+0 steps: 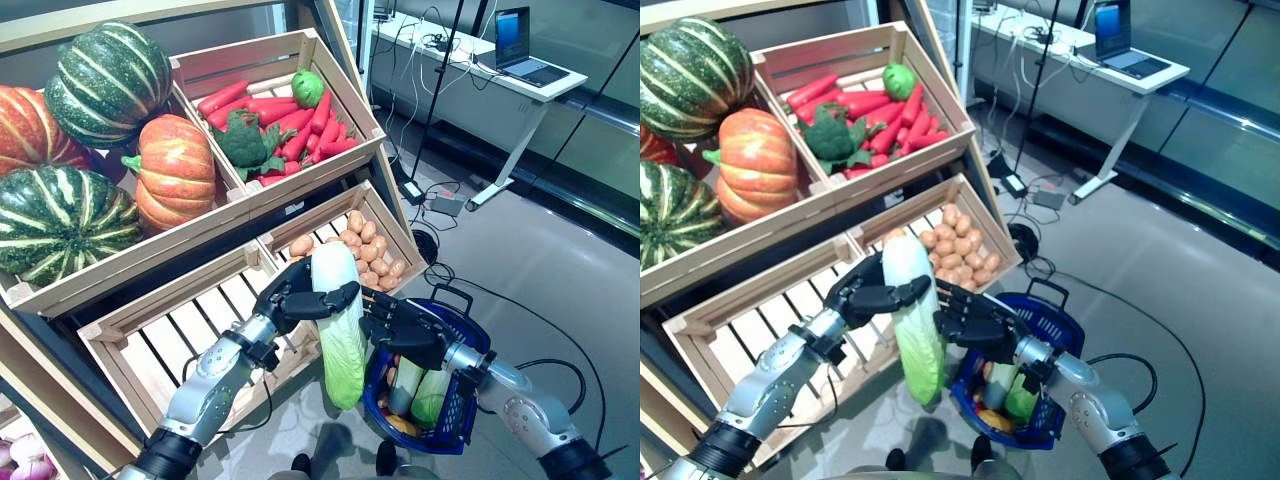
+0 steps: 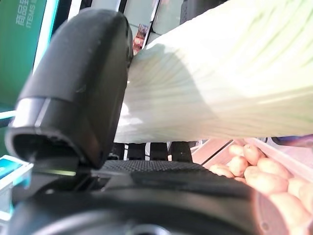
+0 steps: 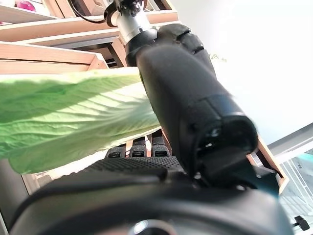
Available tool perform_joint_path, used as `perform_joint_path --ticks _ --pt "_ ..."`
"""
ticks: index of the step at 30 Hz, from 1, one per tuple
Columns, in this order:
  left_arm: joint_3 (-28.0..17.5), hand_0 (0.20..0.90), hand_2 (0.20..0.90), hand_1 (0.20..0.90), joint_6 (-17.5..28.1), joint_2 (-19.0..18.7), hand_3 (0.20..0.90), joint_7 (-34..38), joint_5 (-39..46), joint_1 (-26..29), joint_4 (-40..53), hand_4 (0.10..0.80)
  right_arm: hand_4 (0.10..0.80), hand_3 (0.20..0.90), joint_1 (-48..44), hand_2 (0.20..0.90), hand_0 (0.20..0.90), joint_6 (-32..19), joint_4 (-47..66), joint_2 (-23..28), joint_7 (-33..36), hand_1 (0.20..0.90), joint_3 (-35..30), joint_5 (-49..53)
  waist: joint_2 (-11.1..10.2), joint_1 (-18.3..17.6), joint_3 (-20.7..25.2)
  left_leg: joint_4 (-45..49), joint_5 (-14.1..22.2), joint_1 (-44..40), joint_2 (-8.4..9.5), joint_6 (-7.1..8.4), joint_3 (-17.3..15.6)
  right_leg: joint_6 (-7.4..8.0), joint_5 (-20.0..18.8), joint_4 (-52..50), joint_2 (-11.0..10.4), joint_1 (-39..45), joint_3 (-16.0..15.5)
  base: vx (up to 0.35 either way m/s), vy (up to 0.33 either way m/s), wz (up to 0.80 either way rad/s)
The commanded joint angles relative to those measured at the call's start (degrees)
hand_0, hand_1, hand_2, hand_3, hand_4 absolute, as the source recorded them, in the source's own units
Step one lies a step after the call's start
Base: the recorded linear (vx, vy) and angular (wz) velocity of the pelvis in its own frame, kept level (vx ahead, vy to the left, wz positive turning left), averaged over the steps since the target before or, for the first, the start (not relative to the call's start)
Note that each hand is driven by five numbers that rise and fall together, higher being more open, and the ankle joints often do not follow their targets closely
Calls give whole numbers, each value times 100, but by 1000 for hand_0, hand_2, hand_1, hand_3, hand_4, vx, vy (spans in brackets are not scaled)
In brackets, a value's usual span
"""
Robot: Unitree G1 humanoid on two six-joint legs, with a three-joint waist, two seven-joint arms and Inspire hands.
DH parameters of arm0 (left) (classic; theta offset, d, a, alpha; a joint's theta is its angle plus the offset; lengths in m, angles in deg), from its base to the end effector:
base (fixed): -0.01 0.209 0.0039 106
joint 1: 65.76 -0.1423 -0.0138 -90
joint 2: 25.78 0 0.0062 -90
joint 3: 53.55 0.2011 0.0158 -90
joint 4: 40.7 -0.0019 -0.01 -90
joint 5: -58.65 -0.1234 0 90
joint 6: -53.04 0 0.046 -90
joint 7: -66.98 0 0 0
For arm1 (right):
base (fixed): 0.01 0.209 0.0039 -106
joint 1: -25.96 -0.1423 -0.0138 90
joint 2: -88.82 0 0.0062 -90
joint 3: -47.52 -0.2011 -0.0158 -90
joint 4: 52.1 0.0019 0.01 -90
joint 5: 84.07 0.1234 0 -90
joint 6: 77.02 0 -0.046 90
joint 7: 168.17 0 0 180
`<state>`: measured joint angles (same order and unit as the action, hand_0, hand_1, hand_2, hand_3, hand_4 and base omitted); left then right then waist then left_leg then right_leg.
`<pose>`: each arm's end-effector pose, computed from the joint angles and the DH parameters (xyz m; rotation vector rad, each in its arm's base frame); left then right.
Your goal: Put vegetables into the basket
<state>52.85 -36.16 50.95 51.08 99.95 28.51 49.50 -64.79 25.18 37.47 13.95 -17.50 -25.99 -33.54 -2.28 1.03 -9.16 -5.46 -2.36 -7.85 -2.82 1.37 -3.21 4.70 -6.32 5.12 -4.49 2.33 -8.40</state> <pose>0.1988 0.2011 0.0437 -0.2116 0.0521 -0.5388 0.1819 -0.2089 0.0235 0.4080 0.3085 0.7561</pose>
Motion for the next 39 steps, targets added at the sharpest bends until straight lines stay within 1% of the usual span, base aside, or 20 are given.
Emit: perform_joint_path --ticks 1,6,9,15,19,22,30,32,39 --pt "-286 300 300 300 494 6 300 -266 112 477 654 400 800 900 -245 900 900 -375 353 103 -361 900 -374 596 -60 12 334 46 430 29 59 105 103 407 433 -55 -337 505 -70 0 0 0" --pt "-468 300 300 300 511 -73 300 -249 -36 383 538 400 800 900 -116 900 900 -352 353 59 -272 900 -623 684 -51 -40 347 46 428 22 39 106 84 408 439 -50 -328 505 -48 0 0 0" --pt "-544 300 300 300 542 -106 300 -298 -106 355 503 400 800 900 -61 900 900 -301 363 16 -349 900 -676 613 -43 -59 345 46 424 22 32 101 76 403 447 -63 -322 495 -39 0 0 0" --pt "-548 300 300 300 631 -145 300 -341 -95 433 456 400 800 900 -91 900 900 -188 349 40 -393 900 -605 523 -34 -71 337 46 422 24 31 107 81 396 468 -68 -319 496 -31 0 0 0" --pt "-469 300 300 300 727 -122 300 -398 -67 496 455 400 800 900 -143 900 900 -124 298 43 -437 900 -512 488 -31 -63 331 46 426 15 25 113 92 394 474 -74 -322 503 -29 0 0 0" --pt "-355 300 300 300 821 -80 300 -468 103 580 571 400 800 900 -214 900 900 3 264 33 -447 900 -324 457 -29 -54 330 46 435 5 26 110 100 388 479 -72 -321 514 -17 0 0 0" --pt "-69 300 300 300 817 54 300 -644 330 728 821 400 800 900 -339 900 900 203 274 -11 -488 900 42 361 -32 -27 348 46 442 -8 27 121 127 386 474 -53 -325 547 -9 0 0 0" --pt "74 300 300 300 818 89 300 -661 408 765 891 400 800 900 -401 900 900 200 266 -25 -505 900 204 276 -37 -14 351 46 442 -3 31 124 140 388 464 -45 -322 544 5 0 0 0" --pt "278 300 300 300 821 171 300 -825 551 843 983 400 800 900 -544 900 900 555 204 -45 -503 900 525 105 -54 4 400 46 444 -14 30 125 146 390 451 -25 -323 565 10 0 0 0"
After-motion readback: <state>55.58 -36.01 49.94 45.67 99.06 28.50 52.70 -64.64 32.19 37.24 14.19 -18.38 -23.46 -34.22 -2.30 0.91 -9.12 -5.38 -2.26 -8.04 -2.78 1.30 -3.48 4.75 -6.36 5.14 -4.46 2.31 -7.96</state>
